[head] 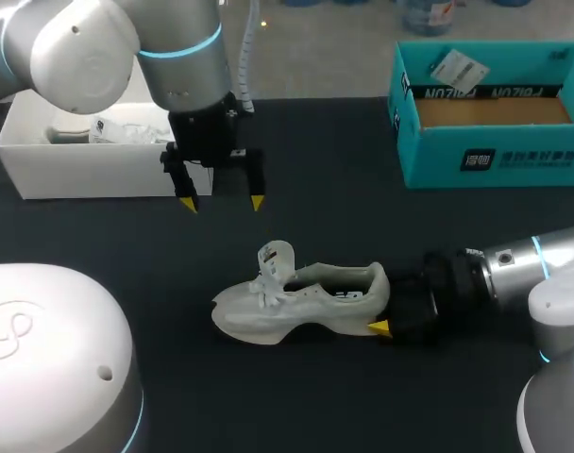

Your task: Take the shoe out of the shoebox, open the shoe tongue, remove and reinsert the insole, then place the shoe into the shoebox

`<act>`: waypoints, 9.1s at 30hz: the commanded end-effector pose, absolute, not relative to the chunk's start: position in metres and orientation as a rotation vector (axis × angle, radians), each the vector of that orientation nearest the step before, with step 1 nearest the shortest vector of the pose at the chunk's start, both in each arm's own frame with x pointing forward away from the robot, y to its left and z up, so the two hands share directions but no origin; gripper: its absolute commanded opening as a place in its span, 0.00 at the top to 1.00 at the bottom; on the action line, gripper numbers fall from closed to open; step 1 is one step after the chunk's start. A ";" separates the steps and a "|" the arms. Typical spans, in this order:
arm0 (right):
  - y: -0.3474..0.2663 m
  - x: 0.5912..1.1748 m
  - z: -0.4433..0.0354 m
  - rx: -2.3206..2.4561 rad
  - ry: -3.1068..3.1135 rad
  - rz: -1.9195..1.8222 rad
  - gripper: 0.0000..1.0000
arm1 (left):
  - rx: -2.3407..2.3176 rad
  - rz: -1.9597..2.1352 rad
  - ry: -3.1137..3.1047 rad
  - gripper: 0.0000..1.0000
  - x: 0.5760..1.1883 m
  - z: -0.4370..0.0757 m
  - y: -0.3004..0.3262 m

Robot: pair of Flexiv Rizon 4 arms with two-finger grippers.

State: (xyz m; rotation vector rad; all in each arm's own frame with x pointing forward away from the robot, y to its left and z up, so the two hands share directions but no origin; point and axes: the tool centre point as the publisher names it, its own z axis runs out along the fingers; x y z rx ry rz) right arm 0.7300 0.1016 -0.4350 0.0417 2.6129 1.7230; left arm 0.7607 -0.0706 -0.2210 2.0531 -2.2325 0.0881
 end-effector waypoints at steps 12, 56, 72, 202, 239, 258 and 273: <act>0.104 0.730 -0.442 0.044 2.614 1.718 1.00 | 1.973 0.070 -2.270 0.00 0.747 -0.225 -0.074; 0.104 0.730 -0.442 0.044 2.614 1.718 1.00 | 1.935 0.078 -2.280 0.00 0.747 -0.222 -0.073; 0.104 0.730 -0.442 0.044 2.614 1.718 1.00 | 1.937 0.081 -2.305 0.00 0.744 -0.219 -0.074; 0.104 0.730 -0.442 0.044 2.614 1.718 1.00 | 0.076 -0.014 -3.206 1.00 0.705 -0.343 -0.207; 0.104 0.730 -0.442 0.044 2.614 1.718 1.00 | -0.038 -0.033 -3.240 0.67 0.703 -0.362 -0.219; 0.104 0.730 -0.442 0.044 2.614 1.718 1.00 | -0.066 -0.083 -3.279 0.73 0.707 -0.425 -0.213; 0.104 0.730 -0.442 0.044 2.614 1.718 1.00 | -0.029 0.021 -3.400 1.00 0.715 -0.412 -0.210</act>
